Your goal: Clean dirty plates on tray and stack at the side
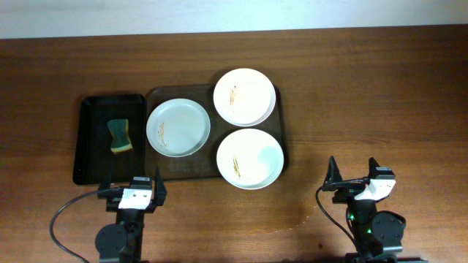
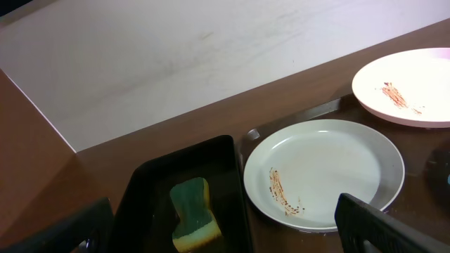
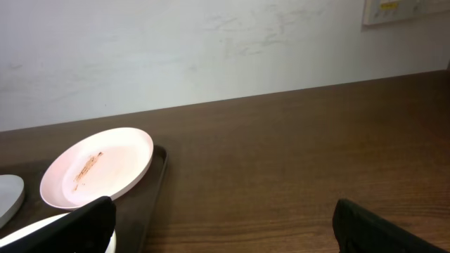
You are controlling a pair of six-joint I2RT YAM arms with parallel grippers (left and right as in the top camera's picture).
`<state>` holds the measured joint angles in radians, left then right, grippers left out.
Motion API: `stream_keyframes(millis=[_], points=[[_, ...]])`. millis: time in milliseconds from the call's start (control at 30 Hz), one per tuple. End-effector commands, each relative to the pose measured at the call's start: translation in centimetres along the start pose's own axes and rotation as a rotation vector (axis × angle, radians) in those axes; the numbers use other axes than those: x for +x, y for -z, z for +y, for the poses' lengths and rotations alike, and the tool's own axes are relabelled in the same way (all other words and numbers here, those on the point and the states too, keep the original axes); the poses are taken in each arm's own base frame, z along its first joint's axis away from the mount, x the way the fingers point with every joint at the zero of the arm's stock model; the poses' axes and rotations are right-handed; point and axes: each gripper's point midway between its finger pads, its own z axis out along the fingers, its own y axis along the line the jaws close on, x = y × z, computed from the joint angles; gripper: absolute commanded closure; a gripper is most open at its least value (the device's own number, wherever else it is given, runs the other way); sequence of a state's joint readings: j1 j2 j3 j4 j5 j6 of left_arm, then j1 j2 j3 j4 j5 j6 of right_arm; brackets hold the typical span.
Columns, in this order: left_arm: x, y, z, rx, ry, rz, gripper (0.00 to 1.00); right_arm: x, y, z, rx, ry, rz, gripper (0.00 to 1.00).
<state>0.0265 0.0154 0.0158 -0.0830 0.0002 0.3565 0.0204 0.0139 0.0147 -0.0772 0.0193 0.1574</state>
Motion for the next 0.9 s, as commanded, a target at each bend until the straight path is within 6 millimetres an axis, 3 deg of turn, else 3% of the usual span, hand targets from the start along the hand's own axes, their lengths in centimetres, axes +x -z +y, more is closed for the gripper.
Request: stream_keyframes(millis=[0,133,233,367,600,733,767,867], points=[[0.2,0.0,0.2,-0.012,-0.016,0.002,0.01,0.3,0.0,-0.2,0.014,0.001,0.0,0.01],[-0.2,0.0,1.1,-0.063,-0.015,-0.008,0.01,0.2,0.0,-0.1,0.006,0.0,-0.003,0.02],[-4.1,0.4,0.2,0.007,-0.022,-0.184,0.01,-0.1,0.0,0.4,-0.024,0.0,-0.013,0.02],[-5.6,0.7,0.5,-0.003,-0.026,-0.245,0.01,-1.5,0.3,1.6,-0.081,0.001,-0.043,0.02],[-8.3,1.2,1.9,-0.02,0.062,-0.275,0.01,-7.1,1.7,2.4,-0.097,0.003,-0.14,0.02],[-11.1,-0.2,2.8,0.028,0.095,-0.179,0.01,-10.8,2.1,3.0,-0.093,0.002,-0.108,0.02],[-13.0,-1.3,3.4,0.044,0.096,-0.144,0.01,-12.1,2.0,3.2,-0.091,0.002,-0.098,0.02],[-16.1,-4.2,4.0,0.114,0.103,-0.03,0.01,-14.3,1.1,3.6,-0.082,0.001,-0.038,0.02]])
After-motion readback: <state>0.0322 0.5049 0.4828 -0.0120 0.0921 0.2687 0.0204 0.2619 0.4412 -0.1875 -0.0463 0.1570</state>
